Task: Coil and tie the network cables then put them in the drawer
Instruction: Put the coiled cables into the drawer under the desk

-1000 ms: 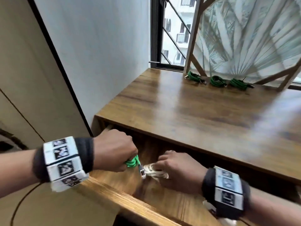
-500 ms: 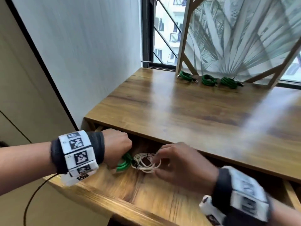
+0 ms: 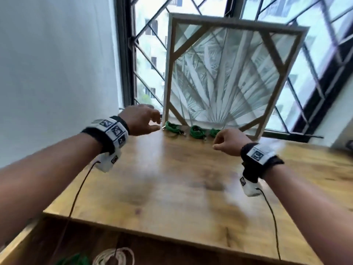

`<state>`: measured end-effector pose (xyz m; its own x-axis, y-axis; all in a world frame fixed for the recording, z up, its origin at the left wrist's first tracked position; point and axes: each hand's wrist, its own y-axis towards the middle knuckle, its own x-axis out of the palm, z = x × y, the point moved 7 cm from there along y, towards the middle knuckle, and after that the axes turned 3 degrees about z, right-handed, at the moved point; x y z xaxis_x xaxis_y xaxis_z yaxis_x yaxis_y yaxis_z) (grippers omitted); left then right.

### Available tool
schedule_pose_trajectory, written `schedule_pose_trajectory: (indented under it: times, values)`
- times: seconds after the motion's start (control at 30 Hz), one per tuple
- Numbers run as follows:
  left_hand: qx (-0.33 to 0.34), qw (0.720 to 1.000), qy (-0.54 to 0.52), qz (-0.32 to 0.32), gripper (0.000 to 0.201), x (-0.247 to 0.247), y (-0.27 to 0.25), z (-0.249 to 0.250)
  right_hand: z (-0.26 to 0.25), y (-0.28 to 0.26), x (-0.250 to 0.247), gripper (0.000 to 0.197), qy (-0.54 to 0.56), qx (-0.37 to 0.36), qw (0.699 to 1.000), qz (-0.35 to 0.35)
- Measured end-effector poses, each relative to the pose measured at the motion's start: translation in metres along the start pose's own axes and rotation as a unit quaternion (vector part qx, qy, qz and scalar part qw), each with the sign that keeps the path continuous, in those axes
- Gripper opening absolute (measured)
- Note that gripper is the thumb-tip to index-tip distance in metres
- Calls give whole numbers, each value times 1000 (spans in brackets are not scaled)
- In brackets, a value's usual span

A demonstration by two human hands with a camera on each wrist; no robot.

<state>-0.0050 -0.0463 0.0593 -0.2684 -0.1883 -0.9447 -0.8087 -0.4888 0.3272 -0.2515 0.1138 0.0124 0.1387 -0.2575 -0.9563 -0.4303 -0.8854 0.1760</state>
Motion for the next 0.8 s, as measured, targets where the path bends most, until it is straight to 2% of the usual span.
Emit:
schedule_pose_trajectory:
  times: [0.07,0.17,0.2,0.3,0.4,0.47,0.57,0.7,0.8]
  values:
    - [-28,999,13,-19,33,24,34,-12,18,30,12,10,-14,5,1000,-12]
    - [-27,997,45,-48,47,61,76,-13,27,66,22,17,-24,8,1000,-4]
    - [-14,997,59,-54,51,72,91,-10,28,80,26,27,-32,10,999,-7]
    - [4,993,86,-77,55,104,123,-3,27,113,48,63,-83,18,994,-72]
    - [0,986,118,-120,53,134,144,-1,30,136,67,74,-108,34,986,-124]
    - [-3,981,145,-129,54,147,151,0,33,143,76,74,-103,48,983,-146]
    - [-19,977,166,-131,52,159,155,1,36,145,82,68,-81,70,985,-139]
    - [-48,984,127,-117,32,154,146,7,22,135,71,45,-83,39,986,-137]
    - [-57,981,106,-153,30,134,118,19,2,107,61,40,-80,16,985,-155]
